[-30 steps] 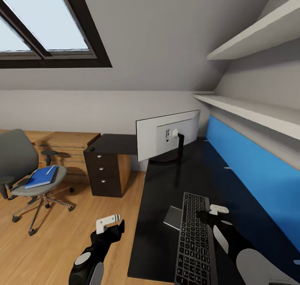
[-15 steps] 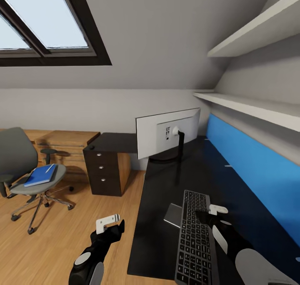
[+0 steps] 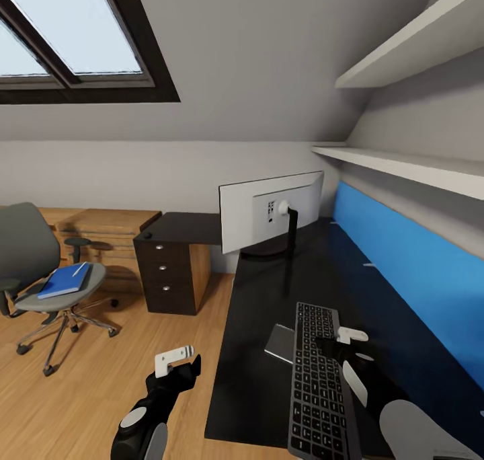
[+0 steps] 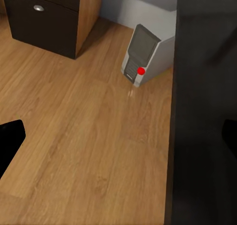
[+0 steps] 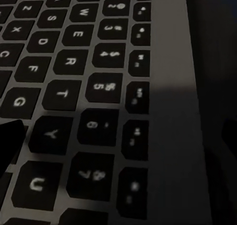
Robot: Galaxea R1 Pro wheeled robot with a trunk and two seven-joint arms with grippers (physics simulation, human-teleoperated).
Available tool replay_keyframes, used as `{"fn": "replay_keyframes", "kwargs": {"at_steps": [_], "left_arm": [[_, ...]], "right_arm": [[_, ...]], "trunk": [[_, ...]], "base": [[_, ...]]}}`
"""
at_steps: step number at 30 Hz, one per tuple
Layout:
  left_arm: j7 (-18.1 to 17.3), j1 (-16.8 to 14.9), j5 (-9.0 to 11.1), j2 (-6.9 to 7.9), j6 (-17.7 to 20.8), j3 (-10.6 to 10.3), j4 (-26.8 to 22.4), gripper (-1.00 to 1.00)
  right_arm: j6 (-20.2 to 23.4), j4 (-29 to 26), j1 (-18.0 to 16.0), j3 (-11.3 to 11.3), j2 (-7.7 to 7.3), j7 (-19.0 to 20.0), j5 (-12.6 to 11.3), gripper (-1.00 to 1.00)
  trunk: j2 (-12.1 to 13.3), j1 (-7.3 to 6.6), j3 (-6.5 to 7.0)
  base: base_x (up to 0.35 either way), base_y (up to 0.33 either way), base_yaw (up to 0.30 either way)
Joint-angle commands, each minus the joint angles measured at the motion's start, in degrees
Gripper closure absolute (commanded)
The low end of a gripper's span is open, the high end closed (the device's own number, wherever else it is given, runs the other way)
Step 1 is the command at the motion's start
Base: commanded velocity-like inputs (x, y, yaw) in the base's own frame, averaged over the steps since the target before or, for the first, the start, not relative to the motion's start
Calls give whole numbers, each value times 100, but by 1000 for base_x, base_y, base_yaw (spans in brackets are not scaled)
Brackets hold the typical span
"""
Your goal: In the bedroom, organize the workspace by keeping the computer under the desk, ensuring the monitor is on the desk, placing the keyboard on the desk next to the monitor, placing the mouse on the desk next to the keyboard, moving the folder from the swivel chair onto the desk next to the mouse, stacking the notebook on top of the folder with the pen on top of the notebook, and positioning the swivel chair next to the desk.
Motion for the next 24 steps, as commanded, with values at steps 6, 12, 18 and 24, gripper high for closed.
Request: {"fn": "replay_keyframes", "kwargs": {"at_steps": [6, 12, 18, 24], "left_arm": [[51, -4, 60, 0, 13, -7, -8, -100], [47, -4, 55, 0, 23, -3, 1, -100], [36, -4, 56, 43, 27, 10, 27, -100], [34, -4, 52, 58, 27, 3, 33, -100]], "right_arm": [[26, 120, -2, 5, -1, -18, -54, -100], [24, 120, 1, 5, -1, -18, -52, -100], [23, 120, 1, 5, -1, -18, -52, -100], [23, 120, -2, 5, -1, -18, -52, -100]], "trunk": [[-3, 1, -8], [-3, 1, -8], [-3, 1, -8], [-3, 1, -8]], "base": [[0, 0, 0], [0, 0, 0], [-33, 0, 0], [-196, 0, 0]]}}
